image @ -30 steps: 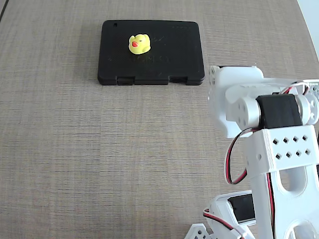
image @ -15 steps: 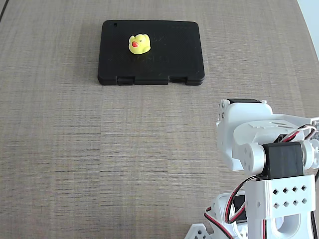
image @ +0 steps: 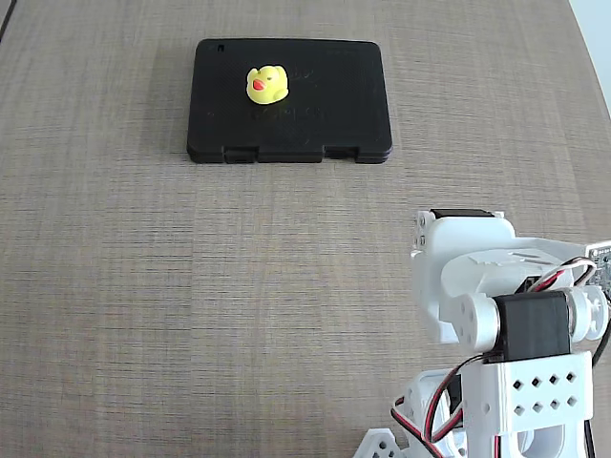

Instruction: Grasp a duck and put it on the black surface.

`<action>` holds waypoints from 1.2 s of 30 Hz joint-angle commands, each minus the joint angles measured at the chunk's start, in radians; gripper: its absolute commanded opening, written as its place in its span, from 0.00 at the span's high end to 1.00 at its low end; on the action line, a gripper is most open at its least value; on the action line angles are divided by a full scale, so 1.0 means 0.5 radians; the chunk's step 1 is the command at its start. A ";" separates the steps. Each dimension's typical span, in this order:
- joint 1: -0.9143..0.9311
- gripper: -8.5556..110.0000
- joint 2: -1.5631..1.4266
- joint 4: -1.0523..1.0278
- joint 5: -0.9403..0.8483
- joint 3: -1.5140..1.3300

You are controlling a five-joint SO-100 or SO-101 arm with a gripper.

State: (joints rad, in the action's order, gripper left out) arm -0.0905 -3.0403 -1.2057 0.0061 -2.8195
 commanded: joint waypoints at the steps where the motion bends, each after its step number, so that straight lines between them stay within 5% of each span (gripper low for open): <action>1: 0.009 0.92 -0.187 0.006 -0.003 -0.049; 36: 0.101 0.92 -0.641 -0.067 -0.104 -0.469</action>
State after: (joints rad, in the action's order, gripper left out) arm -0.0383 -3.2981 -1.2364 -0.0383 -3.0649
